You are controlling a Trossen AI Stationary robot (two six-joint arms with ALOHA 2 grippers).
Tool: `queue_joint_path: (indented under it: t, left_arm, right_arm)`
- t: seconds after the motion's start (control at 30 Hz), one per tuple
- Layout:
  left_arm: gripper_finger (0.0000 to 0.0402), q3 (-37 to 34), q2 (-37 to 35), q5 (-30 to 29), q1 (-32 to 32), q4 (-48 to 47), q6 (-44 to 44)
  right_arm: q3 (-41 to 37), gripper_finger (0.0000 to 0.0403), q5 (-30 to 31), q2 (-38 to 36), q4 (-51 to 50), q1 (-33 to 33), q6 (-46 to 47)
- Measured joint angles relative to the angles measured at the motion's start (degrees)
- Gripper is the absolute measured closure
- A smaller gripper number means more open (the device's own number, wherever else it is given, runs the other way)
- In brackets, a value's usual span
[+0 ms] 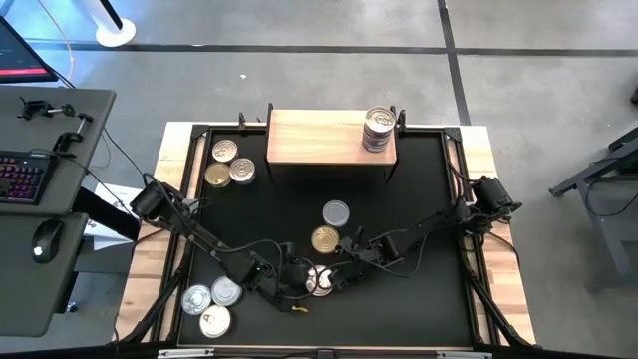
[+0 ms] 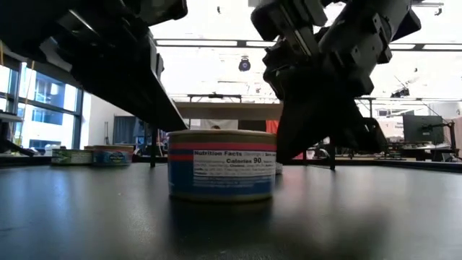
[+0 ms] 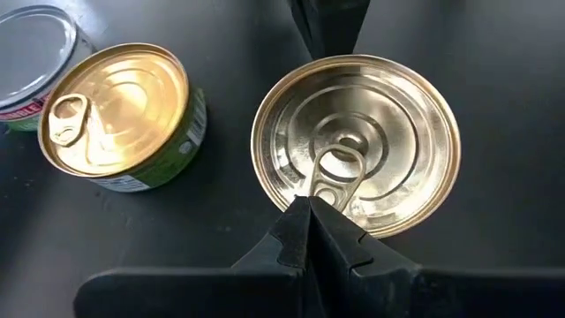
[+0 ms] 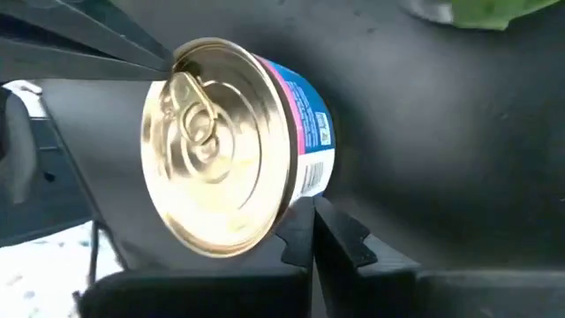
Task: Stack canned seafood by type on shelf
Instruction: Stack the blue tuna can on top of the blue tuna can
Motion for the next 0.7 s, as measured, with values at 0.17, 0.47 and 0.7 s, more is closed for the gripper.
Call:
queue_joint_path:
  t: [0.17,0.47,0.7]
  left_arm:
    - [0.0402,-0.48,0.0,-0.56,-0.3,-0.28,-0.02]
    - [0.0401,-0.68,0.4,-1.18,-0.12,-5.37,0.02]
    - [0.0401,-0.73,-0.1,-1.63,-0.12,-12.17,-0.41]
  right_arm:
    - [-0.04,0.0403,-1.26,0.0,4.35,0.44,2.23]
    - [3.68,0.0403,-0.3,-0.02,6.86,1.05,1.42]
    - [5.36,0.0403,-1.57,-0.04,5.4,0.1,-3.74]
